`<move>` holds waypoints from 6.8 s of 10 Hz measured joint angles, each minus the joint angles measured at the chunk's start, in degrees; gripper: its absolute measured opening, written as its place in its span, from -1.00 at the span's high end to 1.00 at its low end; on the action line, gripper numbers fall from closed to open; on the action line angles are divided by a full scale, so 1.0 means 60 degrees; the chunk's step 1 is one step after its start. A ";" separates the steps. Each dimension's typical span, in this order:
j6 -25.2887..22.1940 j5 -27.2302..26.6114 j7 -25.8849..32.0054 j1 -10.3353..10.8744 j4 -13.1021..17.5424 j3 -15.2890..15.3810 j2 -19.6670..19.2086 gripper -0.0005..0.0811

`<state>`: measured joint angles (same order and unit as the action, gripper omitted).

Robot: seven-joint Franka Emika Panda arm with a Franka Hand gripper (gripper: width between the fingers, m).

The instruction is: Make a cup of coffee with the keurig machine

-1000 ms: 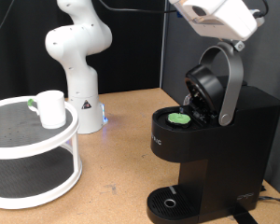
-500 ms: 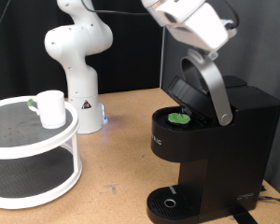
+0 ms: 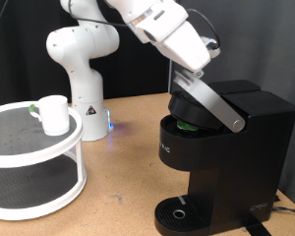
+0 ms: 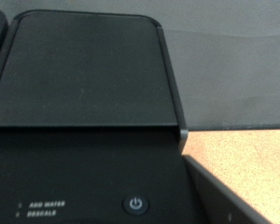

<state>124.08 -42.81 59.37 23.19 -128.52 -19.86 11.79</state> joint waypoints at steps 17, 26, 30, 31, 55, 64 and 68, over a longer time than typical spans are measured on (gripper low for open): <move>0.1300 0.0535 0.1189 -0.0227 -0.1380 -0.0301 -0.0009 0.99; 0.1298 -0.0610 0.1926 -0.0234 -0.1356 -0.0622 0.0136 0.99; 0.0787 -0.0746 0.1908 -0.0249 -0.1093 -0.0860 0.0474 0.99; 0.0675 -0.0745 0.1896 -0.0254 -0.1063 -0.0888 0.0530 0.99; -0.1623 0.1621 -0.0103 -0.2504 -0.2248 -0.1646 0.3399 0.99; -0.3839 0.2700 0.0100 -0.3494 -0.2183 -0.2239 0.4290 0.99; -0.4985 0.3233 0.0207 -0.3788 -0.1838 -0.2704 0.4604 0.99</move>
<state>94.17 -23.41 60.61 0.46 -139.55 -36.09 39.41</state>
